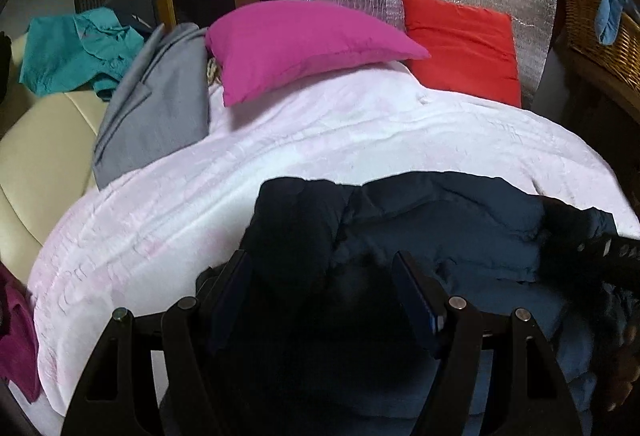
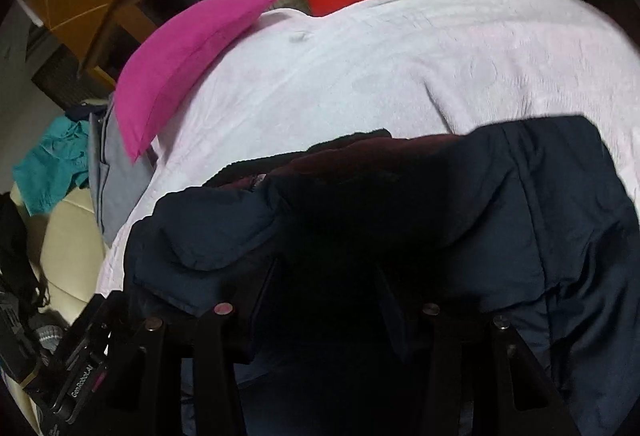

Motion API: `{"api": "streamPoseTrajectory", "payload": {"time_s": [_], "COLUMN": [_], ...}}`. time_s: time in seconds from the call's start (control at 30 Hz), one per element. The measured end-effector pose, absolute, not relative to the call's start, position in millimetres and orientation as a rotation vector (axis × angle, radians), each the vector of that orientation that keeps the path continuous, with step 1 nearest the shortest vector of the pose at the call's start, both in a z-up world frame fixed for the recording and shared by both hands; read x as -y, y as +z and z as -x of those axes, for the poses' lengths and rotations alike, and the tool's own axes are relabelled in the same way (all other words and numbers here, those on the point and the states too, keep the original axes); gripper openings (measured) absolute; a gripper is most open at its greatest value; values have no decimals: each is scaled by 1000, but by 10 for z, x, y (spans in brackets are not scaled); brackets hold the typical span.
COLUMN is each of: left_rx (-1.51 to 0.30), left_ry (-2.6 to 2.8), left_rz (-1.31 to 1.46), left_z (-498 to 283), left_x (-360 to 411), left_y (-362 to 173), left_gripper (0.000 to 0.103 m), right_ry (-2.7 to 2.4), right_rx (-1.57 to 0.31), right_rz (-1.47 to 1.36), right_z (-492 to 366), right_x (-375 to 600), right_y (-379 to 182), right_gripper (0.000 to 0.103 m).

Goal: Fold large clothes

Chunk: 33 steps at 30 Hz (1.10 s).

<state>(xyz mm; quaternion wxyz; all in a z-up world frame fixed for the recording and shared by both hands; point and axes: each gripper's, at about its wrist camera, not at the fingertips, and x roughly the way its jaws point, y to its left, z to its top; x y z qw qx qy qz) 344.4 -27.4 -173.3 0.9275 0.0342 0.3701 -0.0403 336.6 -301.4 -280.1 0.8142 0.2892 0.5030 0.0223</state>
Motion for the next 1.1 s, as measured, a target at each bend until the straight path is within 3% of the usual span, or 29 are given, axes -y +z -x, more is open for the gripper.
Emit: {"api": "streamPoseTrajectory", "payload": {"time_s": [0.2,0.47,0.63,0.8,0.87,0.97,1.1], "left_rx": [-728,-719,-716,-688,-669,-653,-623], "left_ry": [-79,-79,-84,-96,-98,-106,-144], "left_rz": [-84,-111,-106,-111,-132,-140,-134], "left_z": [-3405,-3353,-3314,-3128,-2992,-2752,-2357], "left_x": [255,227,205,198,221,241,260], "left_y": [-1697,-1706,-1674,-1565,-1496,-1372,-1232], "left_gripper": [73,73,73,74,75,83,85], "right_ry": [151,129,139,138,118,78,7], "right_rx": [-955,-1060,-1042,-1005,-972,-948,-952], "right_rz": [-624,-642,-685,-622,-575,-551,-535], "right_z": [-3322,-3602,-3545,-3151,-2859,-2427,-1870], "right_x": [2892,2590,2634,2768,2847,2966,3062], "right_y": [-2490,-2858,-2796,-2471,-2303,-2167,-2149], "right_gripper": [54,54,54,54,60,67,67]}}
